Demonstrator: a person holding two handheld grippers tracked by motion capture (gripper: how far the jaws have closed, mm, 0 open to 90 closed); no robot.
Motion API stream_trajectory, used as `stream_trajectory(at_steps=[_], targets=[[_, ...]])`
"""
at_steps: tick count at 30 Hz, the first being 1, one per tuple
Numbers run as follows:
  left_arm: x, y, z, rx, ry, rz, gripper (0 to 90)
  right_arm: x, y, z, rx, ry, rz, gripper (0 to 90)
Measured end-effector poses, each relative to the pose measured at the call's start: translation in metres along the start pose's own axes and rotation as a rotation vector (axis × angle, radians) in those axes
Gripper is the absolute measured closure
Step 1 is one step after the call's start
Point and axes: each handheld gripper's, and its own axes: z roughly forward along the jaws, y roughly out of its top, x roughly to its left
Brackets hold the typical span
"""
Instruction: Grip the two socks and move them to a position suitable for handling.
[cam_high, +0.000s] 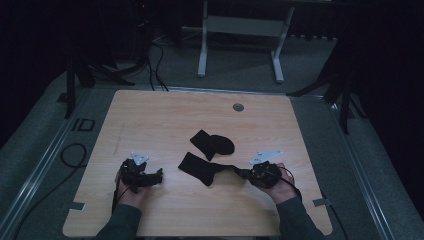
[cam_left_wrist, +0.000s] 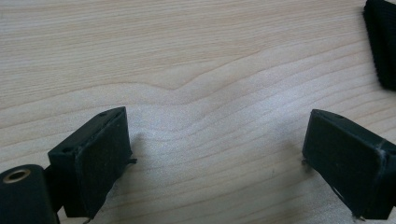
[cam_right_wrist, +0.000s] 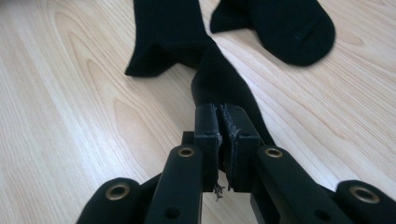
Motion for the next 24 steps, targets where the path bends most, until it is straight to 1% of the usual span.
stream_trajectory(at_steps=[2,6,9,10,11,12,15,17,18,22,24], targets=[[0.0,0.0,0.0,0.0,0.0,0.0,7.9,-0.002,-0.001,-0.001,0.0,-0.002,0.001,84.6],[0.0,0.0,0.0,0.0,0.0,0.0,7.9,-0.009,-0.007,-0.007,0.004,-0.02,0.024,83.3],[0.0,0.0,0.0,0.0,0.0,0.0,8.0,-0.011,-0.009,-0.009,0.007,-0.033,0.027,81.5],[0.0,0.0,0.0,0.0,0.0,0.0,7.9,-0.013,-0.01,-0.012,0.006,-0.049,0.024,79.3],[0.0,0.0,0.0,0.0,0.0,0.0,7.9,-0.013,-0.01,-0.012,0.006,-0.049,0.024,79.3],[0.0,0.0,0.0,0.0,0.0,-0.001,7.9,-0.014,-0.01,-0.015,-0.001,-0.059,0.029,76.1],[0.0,0.0,0.0,0.0,0.0,0.0,7.9,-0.014,-0.01,-0.016,-0.006,-0.064,0.028,74.9],[0.0,0.0,0.0,0.0,0.0,0.0,7.9,-0.015,-0.009,-0.022,-0.023,-0.079,0.036,72.1],[0.0,0.0,0.0,0.0,0.0,0.0,7.9,-0.014,-0.009,-0.023,-0.023,-0.08,0.033,72.0],[0.0,0.0,0.0,0.0,0.0,0.0,7.9,-0.007,-0.008,-0.014,-0.011,-0.079,0.024,71.1],[0.0,0.0,0.0,0.0,0.0,0.0,7.9,-0.003,-0.008,-0.005,-0.009,-0.079,0.039,70.7]])
